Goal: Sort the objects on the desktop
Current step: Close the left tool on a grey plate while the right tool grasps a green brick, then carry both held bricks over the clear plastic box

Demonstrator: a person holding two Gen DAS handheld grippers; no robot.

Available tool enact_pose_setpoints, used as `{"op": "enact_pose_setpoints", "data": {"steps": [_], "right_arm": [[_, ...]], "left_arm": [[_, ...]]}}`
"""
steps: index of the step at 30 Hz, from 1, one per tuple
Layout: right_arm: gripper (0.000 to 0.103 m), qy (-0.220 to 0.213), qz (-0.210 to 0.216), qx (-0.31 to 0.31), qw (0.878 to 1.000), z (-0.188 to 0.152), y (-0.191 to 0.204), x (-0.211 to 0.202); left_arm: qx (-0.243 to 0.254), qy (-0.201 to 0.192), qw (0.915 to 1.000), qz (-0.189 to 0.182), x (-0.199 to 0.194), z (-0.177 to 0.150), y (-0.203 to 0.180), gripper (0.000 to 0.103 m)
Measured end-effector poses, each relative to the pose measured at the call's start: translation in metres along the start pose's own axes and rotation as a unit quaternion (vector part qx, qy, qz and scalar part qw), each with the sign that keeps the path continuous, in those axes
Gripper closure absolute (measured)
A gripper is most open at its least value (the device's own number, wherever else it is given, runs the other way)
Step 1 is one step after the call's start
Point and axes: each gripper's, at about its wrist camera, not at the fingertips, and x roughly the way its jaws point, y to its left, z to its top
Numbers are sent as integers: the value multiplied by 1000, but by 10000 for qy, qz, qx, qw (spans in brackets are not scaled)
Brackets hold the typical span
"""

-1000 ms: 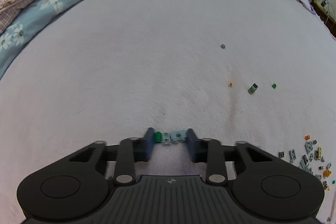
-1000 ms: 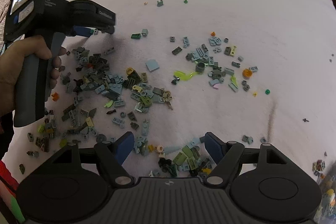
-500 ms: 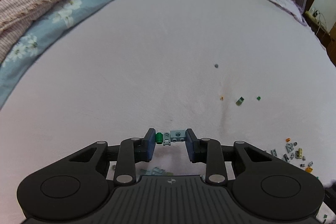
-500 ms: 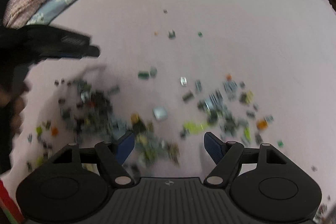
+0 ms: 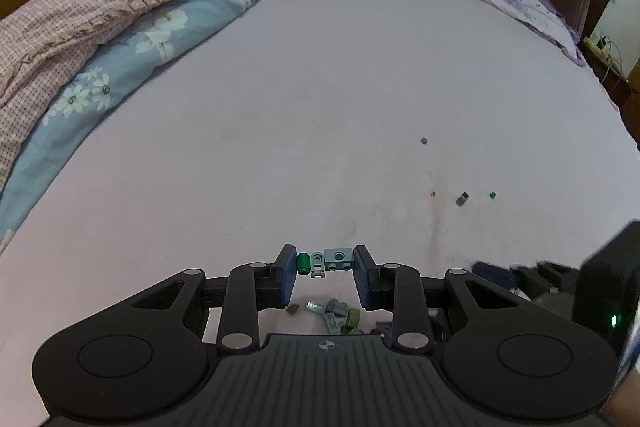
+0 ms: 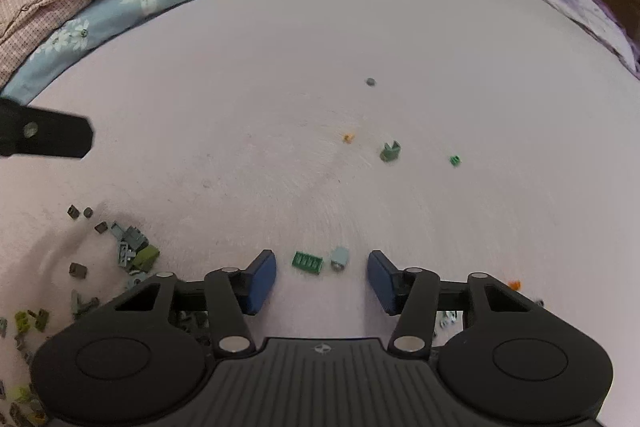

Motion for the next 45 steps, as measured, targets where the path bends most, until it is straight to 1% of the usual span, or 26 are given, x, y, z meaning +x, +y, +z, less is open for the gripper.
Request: {"op": "enact_pose_setpoints", "data": {"steps": [1, 2, 3, 5, 11, 15, 19, 23, 29, 34, 41, 45], "right_arm": [[59, 0, 49, -50, 10000, 1, 0, 1], [71, 8, 104, -106, 9999, 2, 0, 2], [79, 10, 135, -163, 9998, 4, 0, 2], [92, 28, 153, -207, 9997, 4, 0, 0], [92, -38, 194, -295, 9994, 1, 6, -18], [92, -197, 242, -272, 9991, -1, 6, -45], [92, -231, 252, -93, 9994, -4, 6, -74], [92, -230, 226, 132, 9994, -16, 3, -110], [92, -230, 80, 516, 9984, -35, -2, -168], [92, -257, -154, 810, 9963, -52, -12, -215], [92, -283, -600, 1352, 9886, -80, -35, -287], [92, -302, -813, 1554, 9840, -100, -49, -320]], "left_arm": [[-7, 12, 10000, -6, -1, -1, 0, 72], [-12, 16, 10000, -17, -2, -2, 0, 72], [-15, 17, 10000, -27, -3, -3, 0, 72], [-6, 2, 10000, -62, -5, -3, 0, 72], [124, -114, 9998, -145, -12, -2, -4, 72], [145, -139, 9996, -201, -19, -4, -7, 72], [202, -203, 9992, -290, -32, -4, -11, 72], [319, -267, 9983, -397, -48, -4, -19, 72], [650, -243, 9953, -682, -76, -8, -37, 72], [1042, -183, 9891, -1023, -102, -18, -58, 72], [1577, -143, 9753, -1537, -137, -35, -98, 72], [1831, -152, 9668, -1778, -154, -45, -123, 72]]}}
